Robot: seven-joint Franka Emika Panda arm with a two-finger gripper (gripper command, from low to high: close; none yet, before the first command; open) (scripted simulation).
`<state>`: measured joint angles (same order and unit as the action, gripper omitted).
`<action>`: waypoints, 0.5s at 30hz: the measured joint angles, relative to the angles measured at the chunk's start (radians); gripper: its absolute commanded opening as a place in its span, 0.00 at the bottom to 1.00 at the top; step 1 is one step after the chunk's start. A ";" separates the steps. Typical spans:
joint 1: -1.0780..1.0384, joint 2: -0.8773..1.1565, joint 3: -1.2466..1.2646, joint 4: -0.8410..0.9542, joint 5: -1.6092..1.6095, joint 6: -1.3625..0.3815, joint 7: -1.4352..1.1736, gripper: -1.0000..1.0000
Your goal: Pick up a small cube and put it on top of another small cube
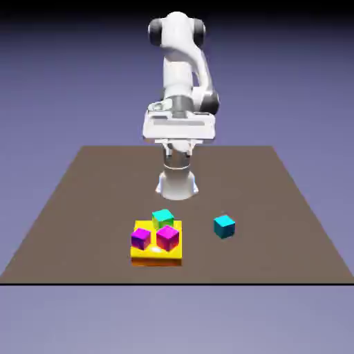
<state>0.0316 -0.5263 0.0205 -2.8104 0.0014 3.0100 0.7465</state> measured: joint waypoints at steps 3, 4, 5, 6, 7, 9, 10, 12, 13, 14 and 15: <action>0.049 0.109 0.051 -0.001 0.003 -0.067 0.014 0.50; 0.065 0.145 0.068 -0.001 0.005 -0.089 0.018 0.50; 0.081 0.181 0.085 -0.002 0.006 -0.112 0.023 0.50; 0.098 0.217 0.102 -0.002 0.007 -0.134 0.027 0.50; 0.114 0.254 0.119 -0.003 0.008 -0.157 0.032 0.50; 0.147 0.326 0.153 -0.003 0.010 -0.201 0.041 0.50; 0.163 0.362 0.170 -0.004 0.011 -0.224 0.045 0.50; 0.195 0.435 0.204 -0.004 0.014 -0.268 0.055 0.50; 0.226 0.471 0.221 -0.005 0.015 -0.291 0.059 0.50; 0.224 0.507 0.238 -0.005 0.016 -0.313 0.064 0.50; 0.246 0.515 0.242 -0.005 0.016 -0.318 0.065 0.50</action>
<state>0.2773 -0.0111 0.2624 -2.8156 0.0175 2.6921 0.8111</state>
